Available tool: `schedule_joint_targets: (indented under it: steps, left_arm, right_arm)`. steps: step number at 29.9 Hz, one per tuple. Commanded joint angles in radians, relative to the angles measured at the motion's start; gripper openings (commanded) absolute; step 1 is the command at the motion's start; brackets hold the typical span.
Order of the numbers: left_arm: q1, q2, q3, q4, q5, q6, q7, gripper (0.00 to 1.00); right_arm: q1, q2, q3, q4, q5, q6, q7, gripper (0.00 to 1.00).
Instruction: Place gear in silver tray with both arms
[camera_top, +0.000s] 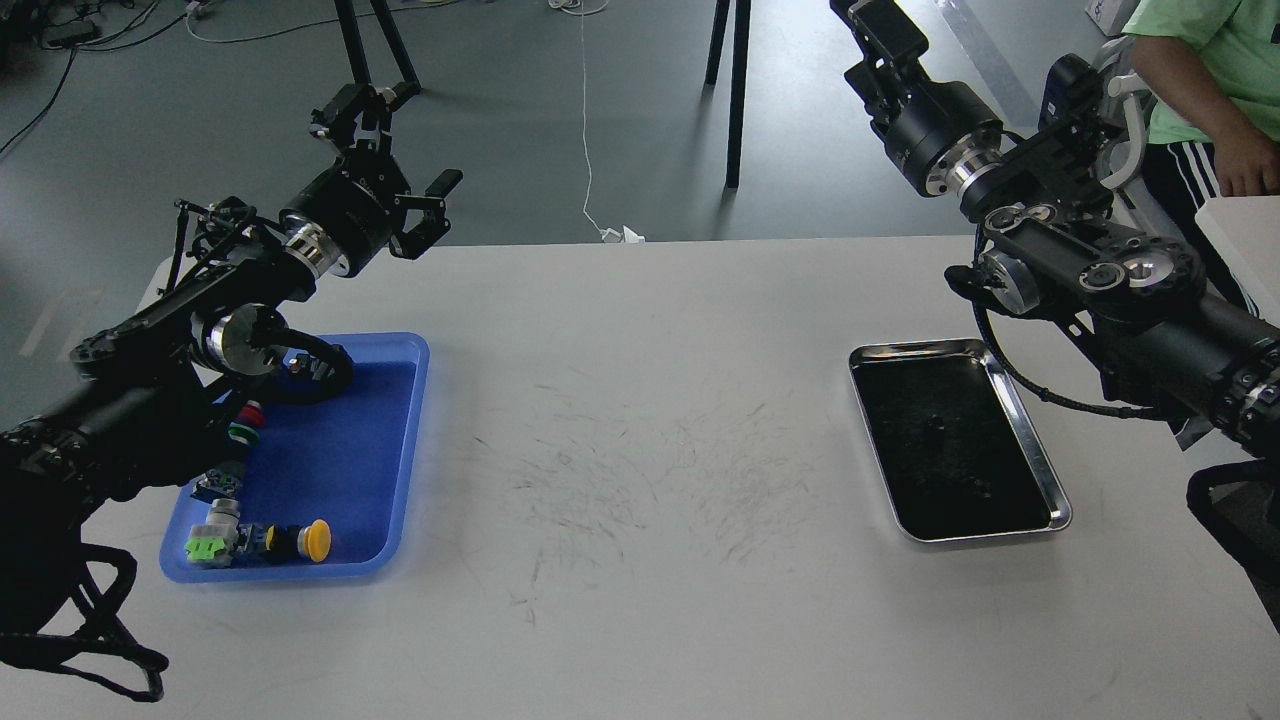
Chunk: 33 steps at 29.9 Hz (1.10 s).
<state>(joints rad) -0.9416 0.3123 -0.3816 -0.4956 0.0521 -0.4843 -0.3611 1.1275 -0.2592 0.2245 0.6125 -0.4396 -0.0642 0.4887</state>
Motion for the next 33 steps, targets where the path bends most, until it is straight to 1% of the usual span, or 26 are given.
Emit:
schedule_joint_targets:
  steps: [1,3,6,10,12,13,14,16,21,24,28,33]
  left_arm:
    - [0.0,0.008,-0.005,0.006,-0.002,0.019,0.001,0.99]
    - [0.001,0.013,-0.014,0.006,0.0,0.021,0.001,0.99]
    - [0.007,0.021,-0.017,0.005,0.0,0.02,0.005,0.99]
    - [0.007,0.048,-0.017,0.003,0.0,0.019,0.057,0.99]
    - [0.003,0.05,-0.019,0.006,-0.002,0.021,0.082,0.99]
    - [0.001,0.053,-0.028,0.005,-0.005,0.019,0.096,0.99]
    - [0.001,0.051,-0.039,0.005,-0.009,0.026,0.12,0.99]
    - [0.001,0.048,-0.039,0.008,-0.011,0.041,0.14,0.99]
    - [0.004,0.073,-0.04,-0.003,-0.011,0.039,0.142,0.99]
    - [0.001,0.094,-0.037,-0.003,-0.009,0.039,0.139,0.99]
    - [0.001,0.094,-0.034,-0.001,-0.006,0.041,0.136,0.99]
    - [0.01,0.096,-0.034,-0.011,0.003,0.03,0.136,0.99]
  right_arm:
    - [-0.014,0.011,0.038,0.0,0.148,0.001,-0.039,0.96]
    - [-0.02,0.012,0.073,0.0,0.211,0.01,-0.068,0.97]
    - [-0.043,0.012,0.093,0.004,0.24,0.02,-0.096,0.97]
    - [-0.078,0.012,0.096,0.015,0.24,0.073,-0.154,0.97]
    - [-0.081,0.012,0.098,0.012,0.242,0.104,-0.163,0.97]
    - [-0.081,0.006,0.096,0.016,0.243,0.122,-0.174,0.97]
    - [-0.083,0.005,0.096,0.018,0.243,0.154,-0.191,0.97]
    - [-0.086,0.003,0.095,0.01,0.242,0.201,-0.212,0.97]
    - [-0.083,0.003,0.099,0.012,0.243,0.216,-0.214,0.96]
    - [-0.084,0.011,0.127,0.001,0.242,0.205,-0.216,0.96]
    - [-0.086,0.012,0.179,0.0,0.251,0.205,-0.216,0.97]
    - [-0.086,0.012,0.185,0.0,0.262,0.204,-0.217,0.97]
